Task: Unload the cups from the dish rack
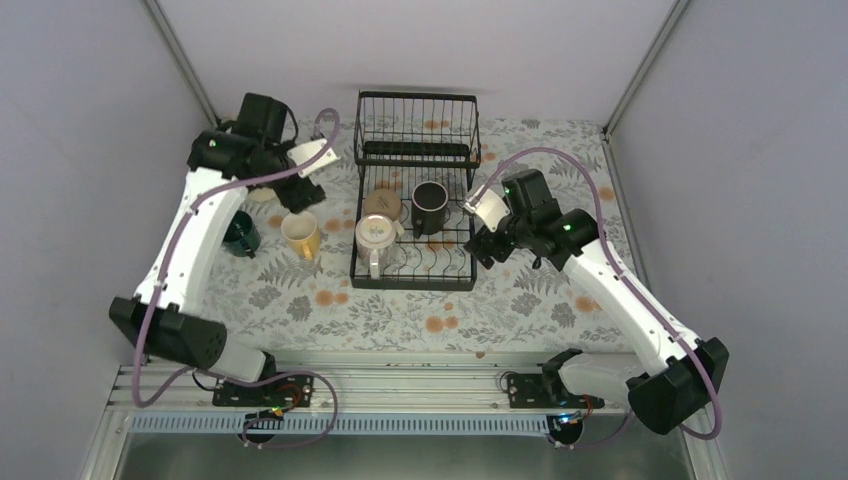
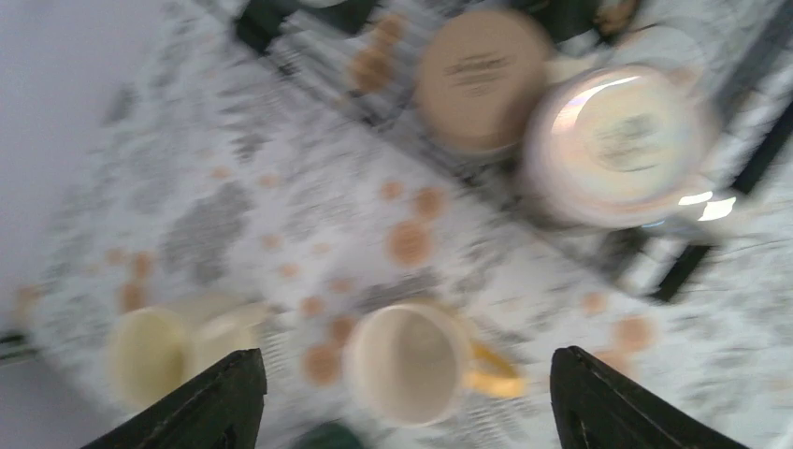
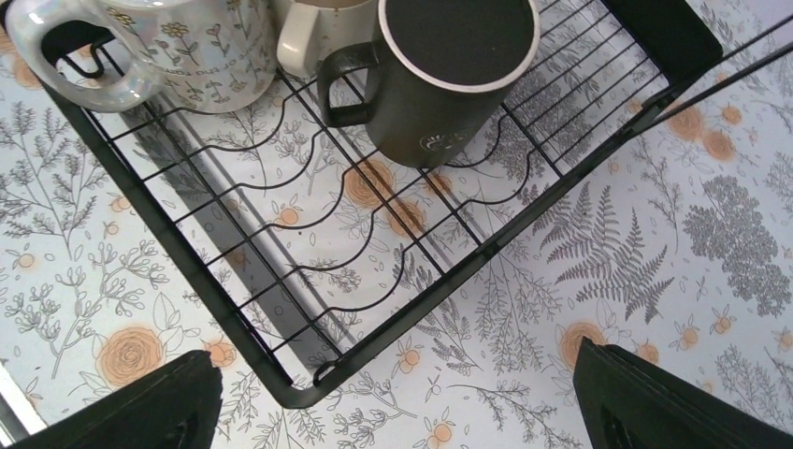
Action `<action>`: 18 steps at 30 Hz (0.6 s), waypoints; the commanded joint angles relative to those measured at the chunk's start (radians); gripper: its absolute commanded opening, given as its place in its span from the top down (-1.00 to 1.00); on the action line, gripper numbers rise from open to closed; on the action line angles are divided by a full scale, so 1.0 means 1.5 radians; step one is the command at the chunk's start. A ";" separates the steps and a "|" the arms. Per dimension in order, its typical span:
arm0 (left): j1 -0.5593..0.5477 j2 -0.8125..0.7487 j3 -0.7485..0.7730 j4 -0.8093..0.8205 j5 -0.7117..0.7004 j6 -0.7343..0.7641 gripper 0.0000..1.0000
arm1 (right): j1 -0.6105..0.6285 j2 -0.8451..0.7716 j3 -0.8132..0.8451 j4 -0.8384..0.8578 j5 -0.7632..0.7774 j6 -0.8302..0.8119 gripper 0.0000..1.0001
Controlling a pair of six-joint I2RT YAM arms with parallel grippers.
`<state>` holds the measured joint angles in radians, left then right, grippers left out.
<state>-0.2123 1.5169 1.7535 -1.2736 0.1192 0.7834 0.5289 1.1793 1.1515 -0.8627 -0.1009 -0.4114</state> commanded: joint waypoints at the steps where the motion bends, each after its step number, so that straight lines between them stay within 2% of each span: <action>1: -0.039 -0.052 -0.112 -0.014 0.180 -0.161 -0.60 | -0.007 -0.011 -0.022 0.037 0.039 0.029 -0.96; 3: -0.041 -0.069 -0.145 -0.013 0.219 -0.179 -0.97 | -0.013 -0.012 -0.026 0.046 0.054 0.032 -1.00; 4: -0.045 -0.076 -0.162 -0.011 0.239 -0.187 -1.00 | -0.016 -0.012 -0.025 0.048 0.062 0.034 -1.00; 11: -0.064 -0.091 -0.221 0.022 0.383 -0.190 -1.00 | -0.035 -0.012 -0.023 0.060 0.066 0.039 -1.00; 15: -0.081 -0.072 -0.225 0.107 0.352 -0.200 -1.00 | -0.050 -0.005 -0.019 0.062 0.048 0.046 -1.00; 18: -0.094 -0.066 -0.252 0.193 0.278 -0.227 -0.84 | -0.062 0.003 -0.018 0.063 0.045 0.048 -1.00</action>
<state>-0.3347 1.4029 1.4158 -1.1721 0.5976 0.4950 0.4595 1.1786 1.1221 -0.7990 -0.0246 -0.3649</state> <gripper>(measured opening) 0.963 0.998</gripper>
